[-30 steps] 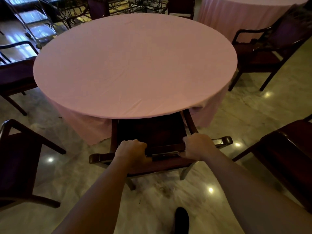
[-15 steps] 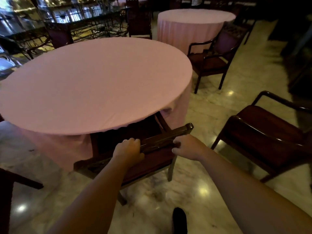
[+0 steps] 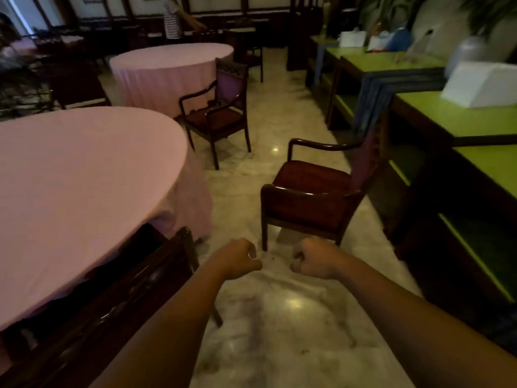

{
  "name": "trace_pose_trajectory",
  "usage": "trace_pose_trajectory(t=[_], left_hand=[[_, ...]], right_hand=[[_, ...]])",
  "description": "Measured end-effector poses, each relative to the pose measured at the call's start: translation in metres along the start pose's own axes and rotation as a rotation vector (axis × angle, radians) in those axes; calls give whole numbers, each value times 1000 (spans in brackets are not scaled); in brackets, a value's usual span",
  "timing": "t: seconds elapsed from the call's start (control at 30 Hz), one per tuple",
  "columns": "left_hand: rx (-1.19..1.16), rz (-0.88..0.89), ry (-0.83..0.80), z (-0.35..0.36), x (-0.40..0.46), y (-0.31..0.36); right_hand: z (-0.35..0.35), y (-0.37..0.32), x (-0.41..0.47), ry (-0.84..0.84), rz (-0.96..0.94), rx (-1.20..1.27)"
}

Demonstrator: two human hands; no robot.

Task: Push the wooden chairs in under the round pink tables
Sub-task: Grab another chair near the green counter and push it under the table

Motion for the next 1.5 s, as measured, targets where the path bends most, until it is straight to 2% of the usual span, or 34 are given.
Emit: trace_pose_trajectory(t=[0.23, 0.47, 0.7, 0.87, 1.03, 1.17, 1.37, 1.5], left_hand=[[-95, 191, -74, 35, 102, 159], [-14, 307, -171, 70, 199, 300], [36, 379, -208, 91, 279, 390], [91, 453, -214, 88, 350, 427], [98, 450, -175, 54, 438, 439], [75, 413, -137, 23, 516, 443], [86, 351, 12, -21, 602, 439], [95, 200, 99, -39, 644, 414]], right_hand=[[-61, 173, -31, 51, 212, 56], [-110, 329, -53, 147, 356, 114], [-152, 419, -51, 193, 440, 170], [-182, 461, -15, 215, 440, 171], [-223, 497, 45, 210, 440, 162], [-268, 520, 114, 160, 425, 128], [-332, 537, 227, 109, 307, 43], [-357, 538, 303, 61, 205, -94]])
Point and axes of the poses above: each hand's wrist, its own x-axis towards the middle knuckle, its own z-axis out of the palm, y = z × x, the point moved 3 cm from there along x, towards the middle knuckle, and after that the axes turned 7 degrees about z, right-handed, at the moved point
